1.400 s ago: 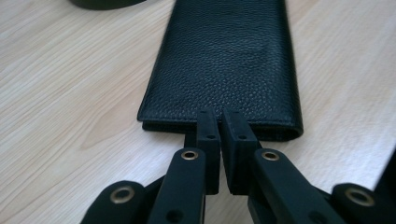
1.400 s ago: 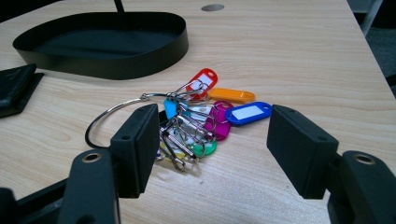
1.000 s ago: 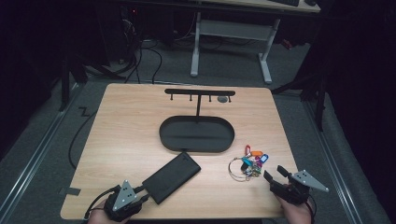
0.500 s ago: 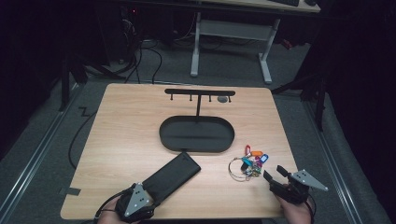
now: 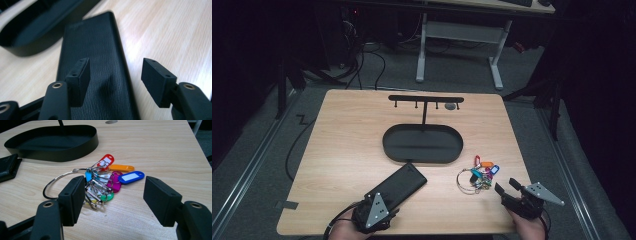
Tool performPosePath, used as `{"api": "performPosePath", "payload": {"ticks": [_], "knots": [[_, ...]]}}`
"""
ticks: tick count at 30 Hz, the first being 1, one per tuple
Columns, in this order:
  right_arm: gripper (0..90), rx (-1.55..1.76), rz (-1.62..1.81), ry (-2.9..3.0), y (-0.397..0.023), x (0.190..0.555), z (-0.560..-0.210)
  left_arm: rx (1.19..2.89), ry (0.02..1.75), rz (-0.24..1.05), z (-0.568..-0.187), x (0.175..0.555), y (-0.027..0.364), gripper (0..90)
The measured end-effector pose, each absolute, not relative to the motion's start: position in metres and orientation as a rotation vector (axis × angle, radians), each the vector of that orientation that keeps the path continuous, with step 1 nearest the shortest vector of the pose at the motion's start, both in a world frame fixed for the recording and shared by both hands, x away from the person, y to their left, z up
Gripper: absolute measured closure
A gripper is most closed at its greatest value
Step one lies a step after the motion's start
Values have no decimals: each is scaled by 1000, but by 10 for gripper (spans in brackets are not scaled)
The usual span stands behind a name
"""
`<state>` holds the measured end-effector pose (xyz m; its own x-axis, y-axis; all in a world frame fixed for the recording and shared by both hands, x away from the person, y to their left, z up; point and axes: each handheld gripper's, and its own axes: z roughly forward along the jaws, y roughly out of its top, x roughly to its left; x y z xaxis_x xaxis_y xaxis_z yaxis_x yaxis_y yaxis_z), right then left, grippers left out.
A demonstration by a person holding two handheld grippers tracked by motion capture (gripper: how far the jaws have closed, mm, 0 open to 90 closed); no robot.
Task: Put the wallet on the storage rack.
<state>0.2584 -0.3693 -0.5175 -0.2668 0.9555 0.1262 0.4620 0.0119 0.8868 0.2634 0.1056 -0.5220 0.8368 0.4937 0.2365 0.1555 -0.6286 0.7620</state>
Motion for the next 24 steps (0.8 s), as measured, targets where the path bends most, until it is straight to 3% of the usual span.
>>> {"api": "performPosePath", "payload": {"ticks": [7, 11, 14, 15, 19, 24], "knots": [[339, 1446, 1208, 1763, -367, 257, -516, 2299, 411, 675, -531, 260, 98, 410], [339, 1453, 1212, 1761, -368, 258, -516, 2281, 402, 689, -533, 260, 102, 455], [338, 1459, 1216, 1763, -368, 259, -517, 2281, 394, 692, -533, 259, 102, 498], [338, 1457, 1217, 1764, -368, 259, -517, 2276, 392, 690, -533, 259, 102, 562], [338, 1460, 1217, 1757, -370, 259, -516, 2254, 411, 683, -531, 259, 106, 670], [338, 1459, 1219, 1757, -370, 259, -516, 2236, 437, 671, -527, 260, 110, 724]]}}
